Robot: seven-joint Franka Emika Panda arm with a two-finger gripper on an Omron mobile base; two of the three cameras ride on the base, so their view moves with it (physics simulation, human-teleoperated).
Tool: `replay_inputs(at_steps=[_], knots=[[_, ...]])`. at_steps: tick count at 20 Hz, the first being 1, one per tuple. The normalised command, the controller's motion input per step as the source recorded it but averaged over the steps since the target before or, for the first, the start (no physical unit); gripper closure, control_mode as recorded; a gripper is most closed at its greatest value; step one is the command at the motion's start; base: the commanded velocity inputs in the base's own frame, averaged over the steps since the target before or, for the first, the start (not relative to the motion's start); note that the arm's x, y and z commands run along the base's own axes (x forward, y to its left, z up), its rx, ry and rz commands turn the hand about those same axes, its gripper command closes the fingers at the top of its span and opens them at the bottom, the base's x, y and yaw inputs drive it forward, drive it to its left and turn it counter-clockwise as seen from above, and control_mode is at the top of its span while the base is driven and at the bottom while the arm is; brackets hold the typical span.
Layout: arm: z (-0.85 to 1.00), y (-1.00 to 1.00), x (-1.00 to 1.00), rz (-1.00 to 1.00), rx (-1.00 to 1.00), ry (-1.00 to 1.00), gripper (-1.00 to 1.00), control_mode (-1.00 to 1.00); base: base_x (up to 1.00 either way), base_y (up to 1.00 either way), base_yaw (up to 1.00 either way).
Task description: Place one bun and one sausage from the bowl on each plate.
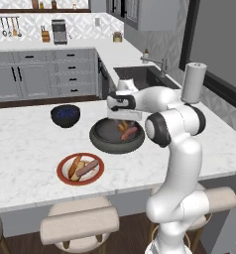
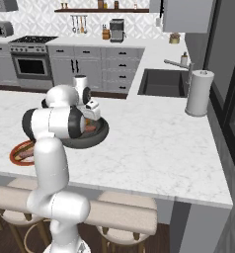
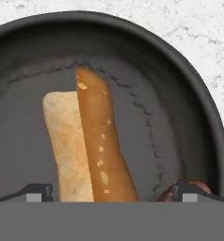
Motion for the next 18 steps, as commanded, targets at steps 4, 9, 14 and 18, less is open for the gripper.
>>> replay_inputs(at_steps=[4, 9, 14, 18], knots=[[-0.29, 0.03, 0.13, 0.14, 0.00, 0.00, -1.00, -1.00, 0.00, 0.00, 0.00], [-0.22, 0.16, 0.01, 0.13, 0.00, 0.00, -1.00, -1.00, 0.00, 0.00, 0.00], [-0.12, 0.31, 0.00, 0.11, 0.00, 0.00, 1.00, -1.00, 0.00, 0.00, 0.00], [-0.03, 0.10, 0.01, 0.09, 0.00, 0.00, 1.00, -1.00, 0.00, 0.00, 0.00]])
